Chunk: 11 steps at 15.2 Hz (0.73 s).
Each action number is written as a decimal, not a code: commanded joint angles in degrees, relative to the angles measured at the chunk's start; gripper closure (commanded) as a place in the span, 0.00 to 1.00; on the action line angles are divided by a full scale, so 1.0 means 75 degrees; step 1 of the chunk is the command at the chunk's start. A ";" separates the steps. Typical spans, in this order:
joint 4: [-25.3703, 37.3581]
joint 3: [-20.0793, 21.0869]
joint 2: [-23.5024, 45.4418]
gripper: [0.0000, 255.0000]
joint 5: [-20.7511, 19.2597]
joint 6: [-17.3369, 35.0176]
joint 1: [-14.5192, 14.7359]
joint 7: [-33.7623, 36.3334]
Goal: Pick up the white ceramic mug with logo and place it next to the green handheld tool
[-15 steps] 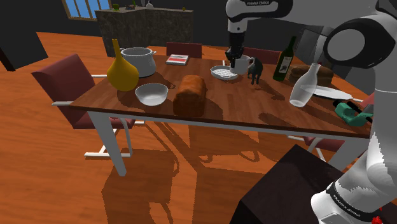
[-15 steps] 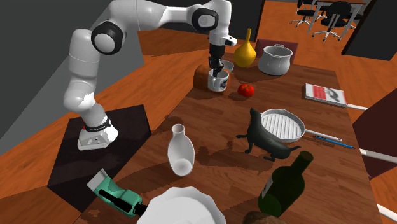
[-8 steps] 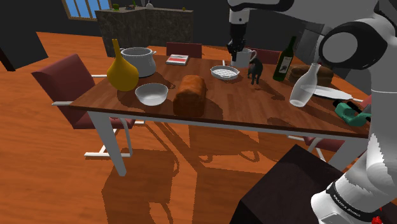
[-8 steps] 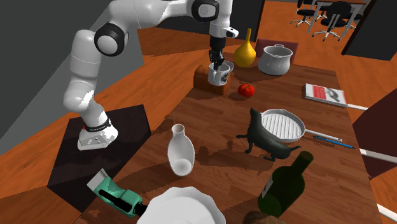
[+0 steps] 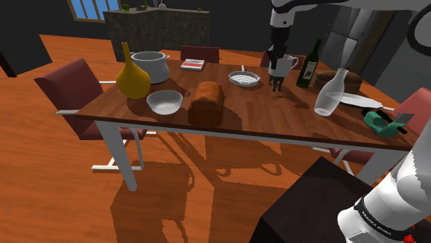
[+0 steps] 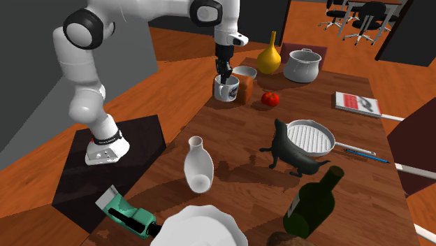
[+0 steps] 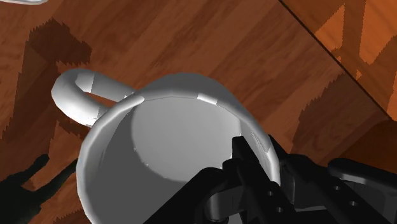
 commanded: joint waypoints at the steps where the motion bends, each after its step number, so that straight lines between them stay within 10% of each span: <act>1: -0.0738 -0.0077 -0.0555 1.00 -0.0085 0.0199 -0.0077 -0.0151; 11: -0.3496 -0.0582 -0.2946 1.00 -0.0639 0.0687 -0.0573 -0.0995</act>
